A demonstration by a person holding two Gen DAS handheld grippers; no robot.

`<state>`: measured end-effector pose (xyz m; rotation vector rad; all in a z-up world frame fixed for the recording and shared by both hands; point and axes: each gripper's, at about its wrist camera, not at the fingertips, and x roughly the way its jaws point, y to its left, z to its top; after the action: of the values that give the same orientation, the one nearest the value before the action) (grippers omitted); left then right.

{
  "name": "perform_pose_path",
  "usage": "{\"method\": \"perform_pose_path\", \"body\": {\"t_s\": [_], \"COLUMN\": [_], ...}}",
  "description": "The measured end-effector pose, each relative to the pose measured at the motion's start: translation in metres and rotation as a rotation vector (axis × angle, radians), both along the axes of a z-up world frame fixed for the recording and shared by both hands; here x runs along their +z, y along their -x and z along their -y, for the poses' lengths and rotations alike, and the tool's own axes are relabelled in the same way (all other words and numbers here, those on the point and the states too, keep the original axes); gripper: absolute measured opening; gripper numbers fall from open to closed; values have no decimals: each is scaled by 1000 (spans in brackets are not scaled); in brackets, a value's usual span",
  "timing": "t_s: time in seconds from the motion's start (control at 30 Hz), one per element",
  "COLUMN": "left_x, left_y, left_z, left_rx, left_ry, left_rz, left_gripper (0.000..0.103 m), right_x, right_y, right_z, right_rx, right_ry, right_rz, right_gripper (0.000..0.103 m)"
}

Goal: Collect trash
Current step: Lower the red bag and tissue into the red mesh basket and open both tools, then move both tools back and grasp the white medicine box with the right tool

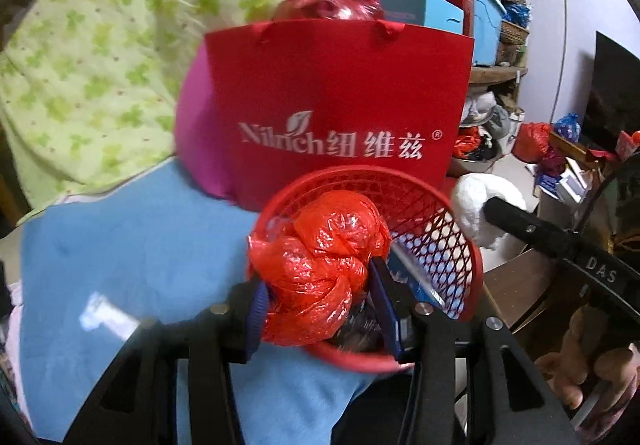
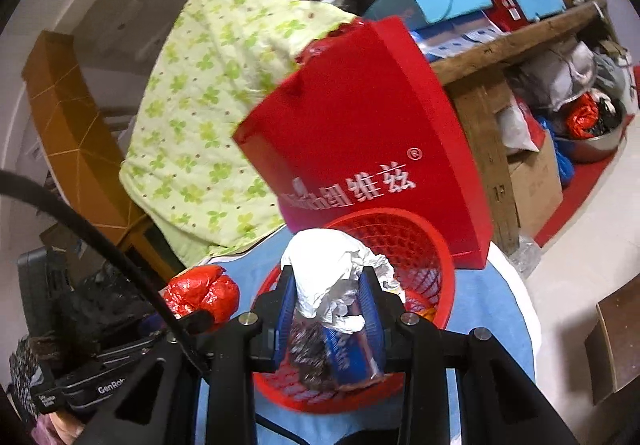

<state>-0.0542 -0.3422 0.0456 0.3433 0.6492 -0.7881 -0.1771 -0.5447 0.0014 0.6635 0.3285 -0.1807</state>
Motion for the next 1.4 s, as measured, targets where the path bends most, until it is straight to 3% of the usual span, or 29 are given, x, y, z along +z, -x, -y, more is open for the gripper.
{"method": "perform_pose_path", "body": {"t_s": [0.07,0.1,0.13,0.17,0.2,0.47,0.63,0.83,0.97,1.1,1.4], "left_x": [-5,-7,-8,-9,-9,-19,-44,-66,-71,-78,-104], "left_y": [-9,-12,-15,-16,-18,-3,9,9,-3,-20,-65], "left_z": [10,12,13,11,10,-47,-105,-179,-226,-260,-318], "left_rx": [-13,-9,-6,-4,0,64,141,294,400,481,605], "left_ry": [-1,-3,1,13,19,-41,-83,-102,-81,-71,-78], "left_rz": [-14,-15,-19,-17,-13,90,72,39,21,12,-41], "left_gripper": [55,64,71,72,72,77,77,77,77,77,77], "right_x": [-3,-5,-7,-9,-11,-9,-1,23,34,28,-46], "right_y": [-12,-17,-21,-24,-26,-10,-4,-27,-50,-87,-212], "right_z": [7,11,14,17,18,-5,-32,-87,-137,-184,-246], "right_rx": [1,1,3,2,-3,-10,45,176,304,422,600], "right_ry": [-27,-53,-77,-97,-107,-10,32,101,170,231,241], "right_rz": [-16,-19,-15,-2,20,20,29,54,56,-6,-251], "right_gripper": [37,42,52,71,73,73,73,73,73,73,73]}}
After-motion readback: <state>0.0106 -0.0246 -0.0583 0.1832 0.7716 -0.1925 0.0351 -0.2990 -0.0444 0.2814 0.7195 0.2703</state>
